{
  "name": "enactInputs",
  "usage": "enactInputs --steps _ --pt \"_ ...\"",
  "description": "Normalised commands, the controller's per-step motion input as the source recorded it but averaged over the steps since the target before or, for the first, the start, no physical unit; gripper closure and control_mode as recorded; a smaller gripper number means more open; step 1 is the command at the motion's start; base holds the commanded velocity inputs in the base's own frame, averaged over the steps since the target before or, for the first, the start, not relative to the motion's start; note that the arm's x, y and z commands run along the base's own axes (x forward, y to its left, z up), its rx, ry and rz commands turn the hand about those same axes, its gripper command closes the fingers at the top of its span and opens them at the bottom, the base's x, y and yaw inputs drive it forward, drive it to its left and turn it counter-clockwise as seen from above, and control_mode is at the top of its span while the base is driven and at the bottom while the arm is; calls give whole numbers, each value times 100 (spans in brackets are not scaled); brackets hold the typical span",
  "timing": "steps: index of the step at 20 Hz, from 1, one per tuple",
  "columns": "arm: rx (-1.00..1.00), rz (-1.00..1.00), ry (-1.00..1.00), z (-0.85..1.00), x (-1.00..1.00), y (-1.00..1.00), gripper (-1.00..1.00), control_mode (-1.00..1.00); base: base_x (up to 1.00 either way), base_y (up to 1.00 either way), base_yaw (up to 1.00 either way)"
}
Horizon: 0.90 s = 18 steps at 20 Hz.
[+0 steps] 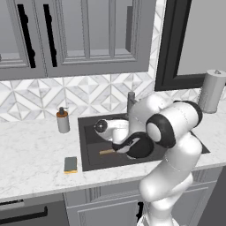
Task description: Pick the pan and sponge and place them into the sink. Then turn on the water.
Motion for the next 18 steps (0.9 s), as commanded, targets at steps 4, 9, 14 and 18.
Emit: enactInputs --steps 4,9,14,18 --pt "3 -2 -5 57 -100 0 -100 -100 0 0 0" --pt "2 0 -1 65 -99 0 -100 -100 0 0 0" --pt "0 0 2 97 -85 0 -100 -100 0 0 0" --pt "0 0 5 100 -75 0 -100 -100 0 0 0"
